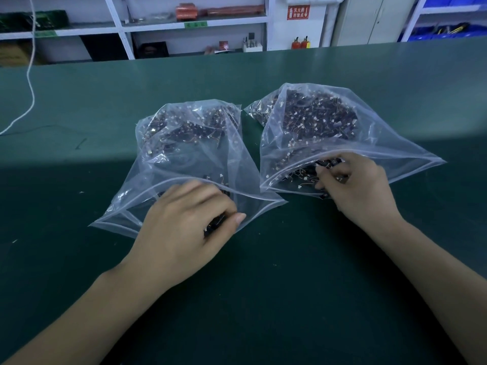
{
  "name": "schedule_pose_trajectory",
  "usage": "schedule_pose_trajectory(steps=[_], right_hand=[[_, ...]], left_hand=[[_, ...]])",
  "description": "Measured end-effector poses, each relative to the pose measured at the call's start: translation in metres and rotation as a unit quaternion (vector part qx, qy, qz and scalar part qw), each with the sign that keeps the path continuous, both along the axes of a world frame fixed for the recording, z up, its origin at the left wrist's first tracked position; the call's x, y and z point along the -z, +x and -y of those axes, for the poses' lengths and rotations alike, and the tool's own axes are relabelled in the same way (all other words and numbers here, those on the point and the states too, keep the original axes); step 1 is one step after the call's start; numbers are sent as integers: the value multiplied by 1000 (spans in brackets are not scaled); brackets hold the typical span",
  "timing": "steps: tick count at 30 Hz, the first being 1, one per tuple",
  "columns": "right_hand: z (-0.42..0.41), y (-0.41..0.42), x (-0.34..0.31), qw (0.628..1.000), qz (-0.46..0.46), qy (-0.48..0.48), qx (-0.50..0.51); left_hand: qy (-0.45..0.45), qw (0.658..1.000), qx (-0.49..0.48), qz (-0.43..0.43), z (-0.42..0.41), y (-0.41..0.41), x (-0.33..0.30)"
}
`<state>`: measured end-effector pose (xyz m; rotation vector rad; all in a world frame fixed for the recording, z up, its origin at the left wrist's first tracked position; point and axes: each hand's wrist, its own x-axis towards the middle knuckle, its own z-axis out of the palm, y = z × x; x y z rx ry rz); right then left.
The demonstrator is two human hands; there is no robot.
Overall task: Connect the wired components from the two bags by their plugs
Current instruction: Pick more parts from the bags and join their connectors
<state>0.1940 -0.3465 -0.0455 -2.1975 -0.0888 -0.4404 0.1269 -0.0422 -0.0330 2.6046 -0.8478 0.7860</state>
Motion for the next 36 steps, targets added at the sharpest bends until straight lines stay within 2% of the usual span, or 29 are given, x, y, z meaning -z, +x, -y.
schedule_pose_trajectory(steps=[5, 10, 20, 25, 31, 36], right_hand=[[-4, -4, 0, 999, 30, -31, 6], [-9, -7, 1, 999, 38, -35, 0], [-20, -18, -1, 994, 86, -34, -59], [-24, -22, -1, 989, 116, -38, -84], [-30, -29, -3, 965, 163, -59, -197], [-40, -38, -2, 948, 132, -49, -286]], left_hand=[[46, 994, -56, -78, -4, 0, -2], [39, 987, -84, -129, -3, 0, -4], [1, 992, -71, -106, 0, -4, -8], [-26, 996, -61, -55, 0, -5, -10], [-76, 997, -25, -7, 0, -5, -6], [-127, 991, 48, 12, 3, -5, -3]])
